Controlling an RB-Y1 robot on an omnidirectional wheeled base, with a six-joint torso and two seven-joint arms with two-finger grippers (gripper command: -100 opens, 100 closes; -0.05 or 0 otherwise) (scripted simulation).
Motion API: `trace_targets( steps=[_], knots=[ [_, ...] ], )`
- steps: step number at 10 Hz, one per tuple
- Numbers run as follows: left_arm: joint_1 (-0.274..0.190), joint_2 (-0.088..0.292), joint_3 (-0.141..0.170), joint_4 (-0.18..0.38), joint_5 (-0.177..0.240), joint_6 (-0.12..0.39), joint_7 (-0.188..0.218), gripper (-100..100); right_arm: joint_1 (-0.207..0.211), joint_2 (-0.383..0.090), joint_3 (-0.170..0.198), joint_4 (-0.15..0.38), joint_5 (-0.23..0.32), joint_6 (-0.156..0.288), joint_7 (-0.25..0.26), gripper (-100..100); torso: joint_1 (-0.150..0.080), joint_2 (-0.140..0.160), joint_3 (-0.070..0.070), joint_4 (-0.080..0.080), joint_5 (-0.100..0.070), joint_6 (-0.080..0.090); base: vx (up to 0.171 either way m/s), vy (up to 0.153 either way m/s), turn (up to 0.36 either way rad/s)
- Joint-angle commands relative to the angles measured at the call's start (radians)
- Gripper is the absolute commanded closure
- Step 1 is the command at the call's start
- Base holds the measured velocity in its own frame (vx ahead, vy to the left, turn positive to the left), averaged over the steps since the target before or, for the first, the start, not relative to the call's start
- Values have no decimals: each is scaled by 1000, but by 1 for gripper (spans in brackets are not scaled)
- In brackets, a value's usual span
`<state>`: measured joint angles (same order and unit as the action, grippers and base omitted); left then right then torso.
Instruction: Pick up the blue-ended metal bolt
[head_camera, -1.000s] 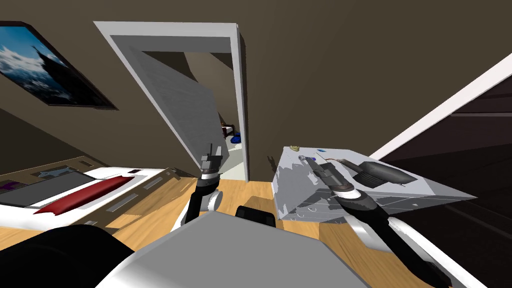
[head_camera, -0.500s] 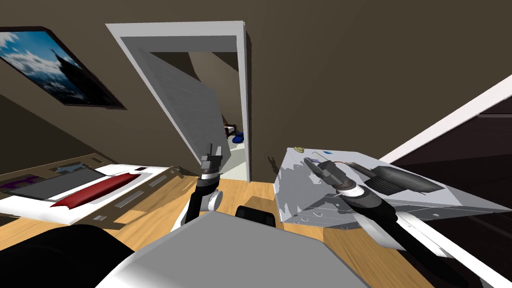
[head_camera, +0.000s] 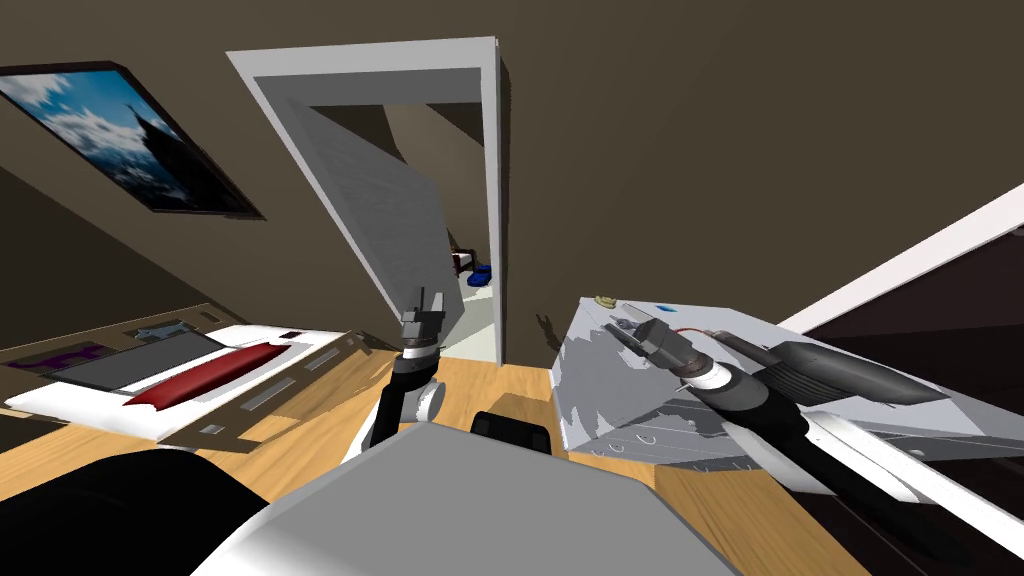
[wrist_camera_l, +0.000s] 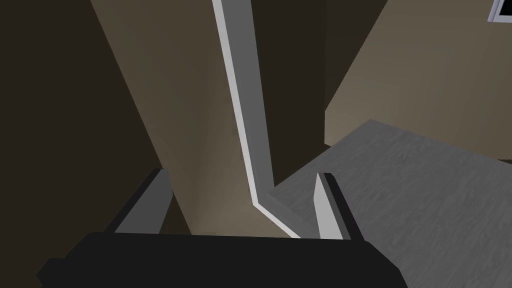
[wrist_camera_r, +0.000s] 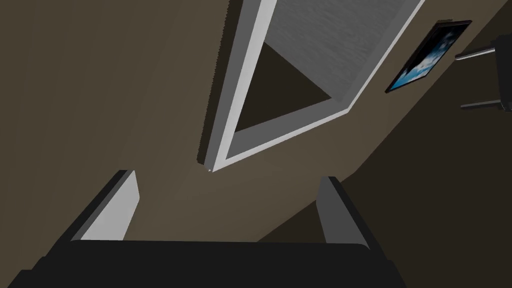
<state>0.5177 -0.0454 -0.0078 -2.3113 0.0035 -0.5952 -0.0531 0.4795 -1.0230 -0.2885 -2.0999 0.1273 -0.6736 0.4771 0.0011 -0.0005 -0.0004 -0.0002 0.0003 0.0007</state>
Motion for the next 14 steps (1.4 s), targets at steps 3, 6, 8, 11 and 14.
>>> trace_targets(
  steps=[3,6,8,11,14],
  knots=[
    [0,0,0,0,0,0,0,0,19,-112,-22,55,43,-28,12,-100,0,0,0,0,0,0,34,21,40],
    [0,0,0,0,0,0,0,0,31,-195,-30,84,66,-39,14,-100,-1,0,0,0,0,0,30,10,14],
    [0,0,0,0,0,0,0,0,31,-232,-30,84,66,-39,14,-100,-1,-1,0,0,0,0,27,1,4],
    [0,0,0,0,0,0,0,0,62,-332,-42,147,116,-57,11,-100,-2,-1,0,0,-1,0,43,-8,8],
    [0,0,0,0,0,0,0,0,80,-417,-47,180,143,-65,6,-100,-2,0,0,0,-1,0,36,-8,-3]
  ],
)
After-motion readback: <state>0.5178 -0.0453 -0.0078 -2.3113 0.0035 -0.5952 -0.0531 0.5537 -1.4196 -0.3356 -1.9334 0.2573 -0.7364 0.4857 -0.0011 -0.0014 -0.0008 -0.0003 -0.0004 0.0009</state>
